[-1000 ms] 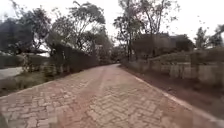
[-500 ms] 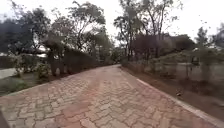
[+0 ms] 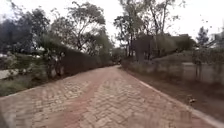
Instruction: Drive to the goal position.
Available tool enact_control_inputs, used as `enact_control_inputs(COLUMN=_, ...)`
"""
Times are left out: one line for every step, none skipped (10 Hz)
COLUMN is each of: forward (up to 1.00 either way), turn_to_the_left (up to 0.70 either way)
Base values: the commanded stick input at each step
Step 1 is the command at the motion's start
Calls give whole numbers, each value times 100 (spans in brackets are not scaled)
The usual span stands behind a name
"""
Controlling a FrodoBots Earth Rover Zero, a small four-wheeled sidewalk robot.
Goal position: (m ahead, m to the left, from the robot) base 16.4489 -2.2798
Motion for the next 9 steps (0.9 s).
enact_control_inputs(forward=70, turn_to_the_left=0)
enact_control_inputs(forward=70, turn_to_the_left=0)
enact_control_inputs(forward=70, turn_to_the_left=0)
enact_control_inputs(forward=70, turn_to_the_left=0)
enact_control_inputs(forward=70, turn_to_the_left=0)
enact_control_inputs(forward=70, turn_to_the_left=0)
enact_control_inputs(forward=70, turn_to_the_left=0)
enact_control_inputs(forward=70, turn_to_the_left=0)
enact_control_inputs(forward=70, turn_to_the_left=0)
